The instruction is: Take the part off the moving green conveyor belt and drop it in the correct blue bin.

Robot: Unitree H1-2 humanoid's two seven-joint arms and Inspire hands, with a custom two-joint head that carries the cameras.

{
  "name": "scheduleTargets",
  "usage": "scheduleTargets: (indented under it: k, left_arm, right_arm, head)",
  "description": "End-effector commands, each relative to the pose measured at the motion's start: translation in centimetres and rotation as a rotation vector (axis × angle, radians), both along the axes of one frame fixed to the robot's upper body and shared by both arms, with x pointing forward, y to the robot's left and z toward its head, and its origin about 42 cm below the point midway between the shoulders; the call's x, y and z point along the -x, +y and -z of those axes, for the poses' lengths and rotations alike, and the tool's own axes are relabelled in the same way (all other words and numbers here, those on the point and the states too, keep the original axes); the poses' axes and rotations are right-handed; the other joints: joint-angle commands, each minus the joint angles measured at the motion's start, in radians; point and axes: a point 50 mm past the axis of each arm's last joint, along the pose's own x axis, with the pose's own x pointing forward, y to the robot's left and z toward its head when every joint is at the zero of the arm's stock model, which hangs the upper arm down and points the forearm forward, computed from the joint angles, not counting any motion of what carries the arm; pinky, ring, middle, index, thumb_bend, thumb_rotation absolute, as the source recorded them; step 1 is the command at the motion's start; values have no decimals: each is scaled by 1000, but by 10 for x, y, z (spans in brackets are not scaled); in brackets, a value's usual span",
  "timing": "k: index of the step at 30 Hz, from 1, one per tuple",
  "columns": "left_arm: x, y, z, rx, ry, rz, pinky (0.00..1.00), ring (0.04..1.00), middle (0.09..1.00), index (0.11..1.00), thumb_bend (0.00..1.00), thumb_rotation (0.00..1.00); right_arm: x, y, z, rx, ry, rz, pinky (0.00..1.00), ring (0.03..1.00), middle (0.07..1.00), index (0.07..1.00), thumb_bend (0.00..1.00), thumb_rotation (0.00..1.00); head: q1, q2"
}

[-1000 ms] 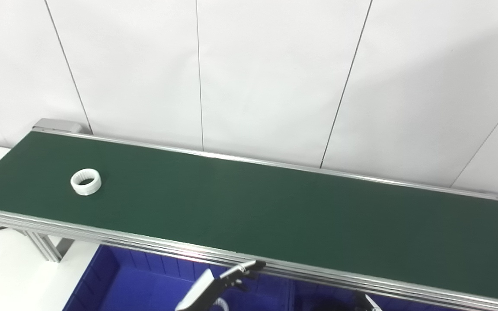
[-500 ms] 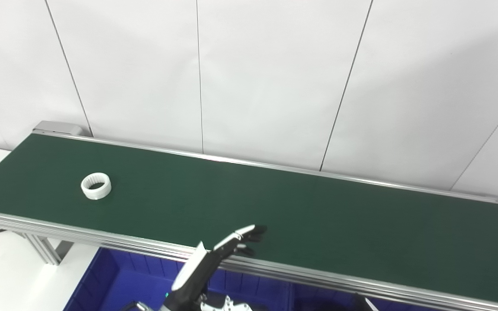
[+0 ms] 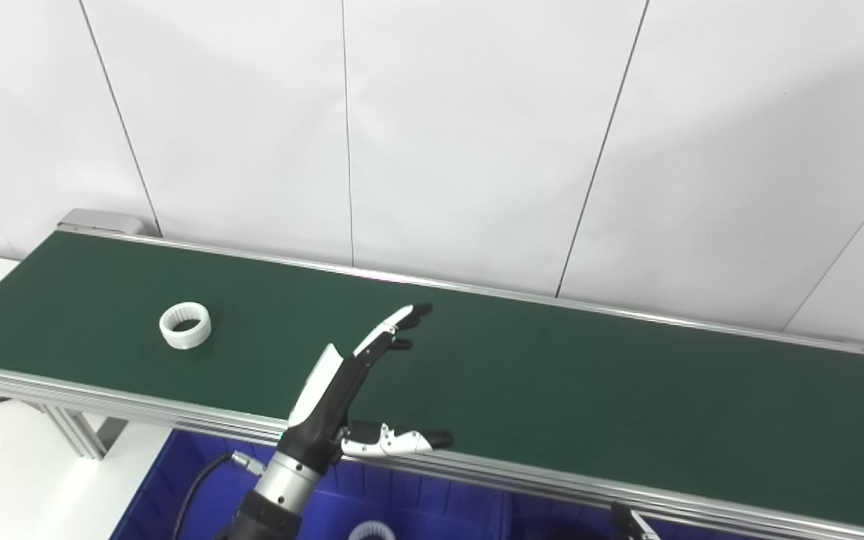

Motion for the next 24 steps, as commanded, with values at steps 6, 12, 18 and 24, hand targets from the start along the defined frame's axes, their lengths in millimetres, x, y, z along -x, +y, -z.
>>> scheduleTargets:
  k: [6, 12, 18, 24]
  left_arm:
    - [-26, 7, -12, -116, -47, -131, 842, 937, 978, 956, 746, 535]
    - [-48, 20, -6, -219, -27, -196, 925, 987, 992, 970, 738, 542]
    - [-64, 26, 8, -275, 4, -273, 923, 984, 986, 970, 729, 516]
    - [-74, 28, 11, -355, -17, -367, 942, 992, 994, 966, 715, 453]
  right_arm:
    - [-8, 2, -9, -37, -102, -14, 756, 847, 893, 913, 722, 269]
    - [-8, 3, -8, -45, -113, -17, 753, 847, 891, 925, 718, 264]
    - [-10, 5, -6, -41, -120, -20, 750, 843, 886, 922, 719, 285]
    - [-11, 5, -5, -49, -116, -20, 754, 840, 884, 916, 722, 304]
  head:
    - [5, -5]
    - [4, -8]
    - [1, -14]
    - [8, -17]
